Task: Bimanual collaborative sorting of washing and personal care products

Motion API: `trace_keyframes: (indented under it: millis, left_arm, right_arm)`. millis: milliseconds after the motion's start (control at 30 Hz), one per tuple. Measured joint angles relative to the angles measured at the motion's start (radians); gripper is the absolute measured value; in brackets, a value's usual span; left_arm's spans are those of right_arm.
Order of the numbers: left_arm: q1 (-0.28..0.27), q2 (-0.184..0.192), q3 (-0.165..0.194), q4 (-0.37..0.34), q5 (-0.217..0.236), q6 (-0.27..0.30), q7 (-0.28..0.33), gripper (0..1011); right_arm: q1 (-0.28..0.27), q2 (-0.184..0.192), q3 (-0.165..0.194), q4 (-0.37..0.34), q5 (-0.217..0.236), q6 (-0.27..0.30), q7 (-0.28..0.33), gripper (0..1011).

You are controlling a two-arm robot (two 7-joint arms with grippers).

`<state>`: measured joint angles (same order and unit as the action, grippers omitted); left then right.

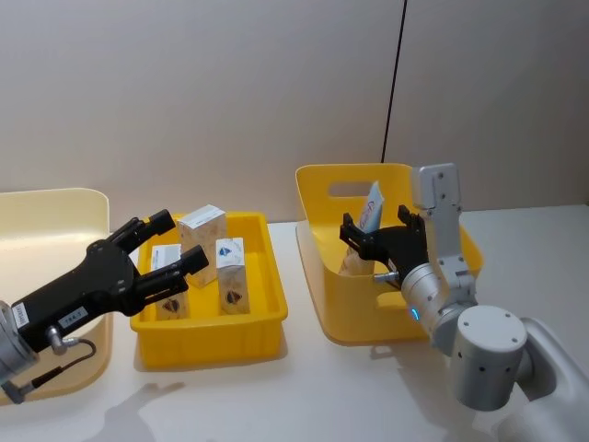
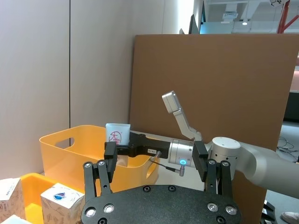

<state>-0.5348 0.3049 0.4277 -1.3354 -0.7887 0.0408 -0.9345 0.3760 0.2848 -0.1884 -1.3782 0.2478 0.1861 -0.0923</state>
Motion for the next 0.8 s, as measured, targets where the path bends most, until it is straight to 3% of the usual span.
trace_keyframes:
  millis: [333, 800]
  left_arm:
    - [0.0, 0.0, 0.0, 0.0, 0.0, 0.0, 0.0, 1003]
    - [0.0, 0.0, 0.0, 0.0, 0.0, 0.0, 0.0, 1003]
  right_arm:
    - [-0.004, -0.001, 0.003, -0.001, -0.002, -0.024, 0.009, 1001]
    - [-0.02, 0.002, 0.02, -0.036, 0.019, -0.176, 0.095, 1001]
